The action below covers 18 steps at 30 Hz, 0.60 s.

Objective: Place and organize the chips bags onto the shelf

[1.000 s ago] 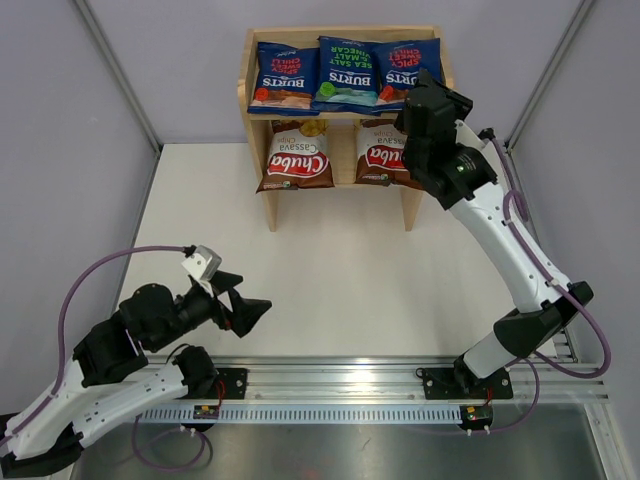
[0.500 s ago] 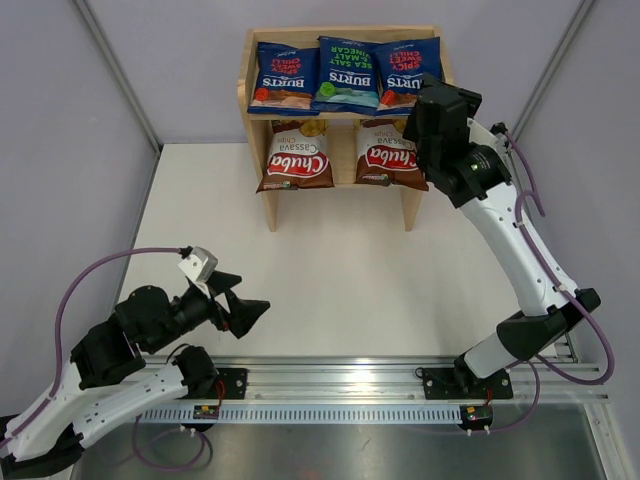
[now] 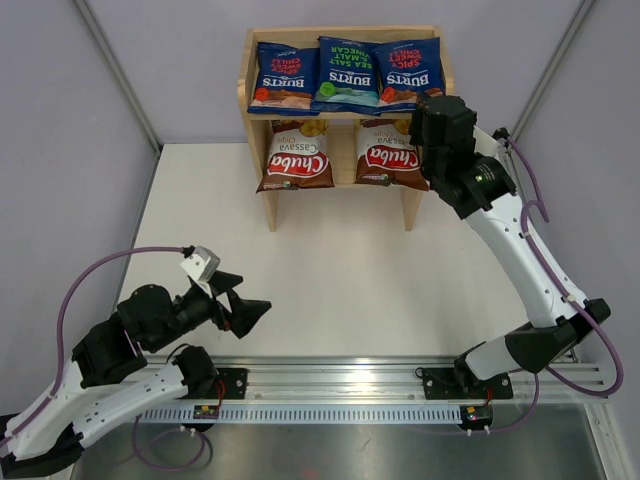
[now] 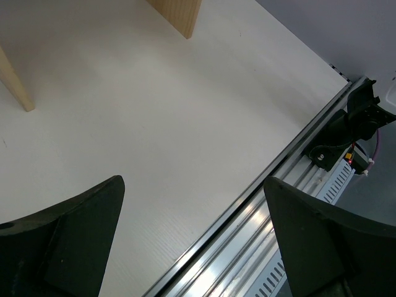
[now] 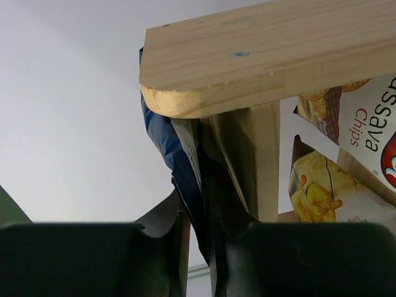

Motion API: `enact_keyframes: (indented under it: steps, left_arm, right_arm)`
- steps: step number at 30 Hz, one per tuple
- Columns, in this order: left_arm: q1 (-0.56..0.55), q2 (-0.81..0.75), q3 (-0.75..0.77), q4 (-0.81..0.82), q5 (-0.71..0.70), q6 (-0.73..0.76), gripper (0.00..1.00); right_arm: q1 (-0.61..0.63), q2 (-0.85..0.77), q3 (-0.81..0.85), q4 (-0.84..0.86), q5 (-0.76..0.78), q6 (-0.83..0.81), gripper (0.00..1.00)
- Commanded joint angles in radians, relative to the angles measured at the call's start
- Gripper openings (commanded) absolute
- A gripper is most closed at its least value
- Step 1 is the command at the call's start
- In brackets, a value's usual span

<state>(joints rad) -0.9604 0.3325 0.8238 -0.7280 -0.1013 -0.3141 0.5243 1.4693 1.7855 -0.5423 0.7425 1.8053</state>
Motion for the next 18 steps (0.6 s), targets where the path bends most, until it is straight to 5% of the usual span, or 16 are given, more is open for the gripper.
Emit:
enact_keyframes:
  steps: [1,10,18]
  left_arm:
    - [-0.001,0.010,-0.006,0.047,0.018,0.007,0.98]
    - [-0.001,0.011,-0.006,0.048,0.021,0.009,0.98]
    - [-0.001,0.010,-0.008,0.048,0.020,0.009,0.98]
  right_arm:
    - [-0.007,0.006,0.018,0.048,0.015,-0.009,0.20]
    - [-0.050,0.051,0.041,0.059,-0.032,0.022,0.05]
    - [-0.061,0.086,0.083,0.059,-0.060,0.032,0.03]
